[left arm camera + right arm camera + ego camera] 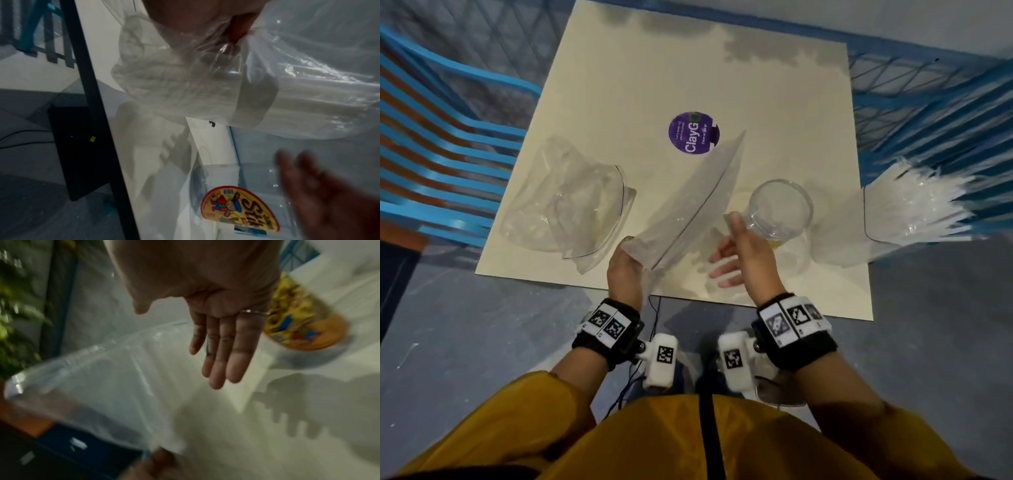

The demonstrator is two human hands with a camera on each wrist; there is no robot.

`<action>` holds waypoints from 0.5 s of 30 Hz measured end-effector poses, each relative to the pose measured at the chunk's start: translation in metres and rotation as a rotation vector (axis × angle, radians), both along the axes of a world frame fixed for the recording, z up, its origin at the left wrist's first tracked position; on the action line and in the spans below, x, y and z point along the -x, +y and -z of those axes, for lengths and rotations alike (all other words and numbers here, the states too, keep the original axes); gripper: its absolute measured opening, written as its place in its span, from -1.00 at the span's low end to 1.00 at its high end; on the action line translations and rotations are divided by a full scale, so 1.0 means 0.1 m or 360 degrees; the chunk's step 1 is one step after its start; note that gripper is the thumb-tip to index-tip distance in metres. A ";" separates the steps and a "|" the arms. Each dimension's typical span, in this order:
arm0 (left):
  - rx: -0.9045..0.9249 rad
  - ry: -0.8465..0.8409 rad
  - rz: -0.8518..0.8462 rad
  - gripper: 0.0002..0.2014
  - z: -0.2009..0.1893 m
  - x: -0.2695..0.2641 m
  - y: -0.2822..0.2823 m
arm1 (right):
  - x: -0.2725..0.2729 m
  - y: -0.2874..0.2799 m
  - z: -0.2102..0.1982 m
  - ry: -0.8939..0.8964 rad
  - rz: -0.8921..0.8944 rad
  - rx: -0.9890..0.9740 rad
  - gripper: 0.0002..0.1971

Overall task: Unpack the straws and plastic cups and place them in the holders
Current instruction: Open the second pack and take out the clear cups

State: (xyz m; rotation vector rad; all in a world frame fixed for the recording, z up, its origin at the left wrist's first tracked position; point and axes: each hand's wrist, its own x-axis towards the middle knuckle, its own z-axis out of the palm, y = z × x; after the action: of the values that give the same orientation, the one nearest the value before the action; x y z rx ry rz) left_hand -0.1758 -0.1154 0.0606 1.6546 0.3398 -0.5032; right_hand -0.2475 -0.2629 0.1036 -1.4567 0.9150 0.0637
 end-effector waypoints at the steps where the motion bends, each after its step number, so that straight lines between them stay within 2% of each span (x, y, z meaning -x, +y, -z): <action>1: 0.0042 0.0024 -0.0023 -0.50 0.00 0.01 0.00 | -0.11 0.00 -0.09 -0.0040 -0.0024 0.0011 -0.28; 2: 0.0022 0.0004 0.0049 -0.53 0.02 0.04 0.02 | -0.21 0.00 -0.18 -0.0049 -0.0060 0.0052 -0.31; 3: 0.0119 -0.0015 0.0130 -0.62 0.01 0.07 0.02 | -0.28 0.00 -0.23 -0.0047 -0.0113 0.0133 -0.38; 4: 0.0242 -0.0025 0.0213 -0.71 0.02 0.06 0.05 | -0.33 0.00 -0.26 -0.0051 -0.0156 0.0231 -0.50; 5: 0.0245 -0.0070 0.0317 -0.72 0.04 0.04 0.09 | -0.36 -0.01 -0.27 -0.0076 -0.0209 0.0367 -0.60; 8: 0.0050 -0.0237 0.0697 -0.58 -0.09 -0.02 0.17 | -0.37 -0.03 -0.26 -0.0133 -0.0420 0.0756 -0.69; 11: -0.0082 -0.0519 0.0649 -0.83 -0.39 -0.18 0.15 | -0.29 0.04 -0.28 -0.0292 -0.0496 0.0924 -0.69; 13: 0.0080 -0.0481 0.0622 -0.89 -0.60 -0.25 0.09 | -0.23 0.13 -0.33 -0.0415 -0.0587 0.1022 -0.69; 15: 0.0114 -0.0471 0.0649 -0.89 -0.78 -0.25 0.01 | -0.17 0.21 -0.41 -0.0504 -0.0720 0.1085 -0.72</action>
State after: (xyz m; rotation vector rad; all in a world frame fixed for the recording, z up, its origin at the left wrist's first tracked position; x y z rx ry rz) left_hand -0.1507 -0.1144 0.1381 1.7042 -0.2372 -0.5538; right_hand -0.2303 -0.2424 0.1446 -2.2132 0.3328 -0.1574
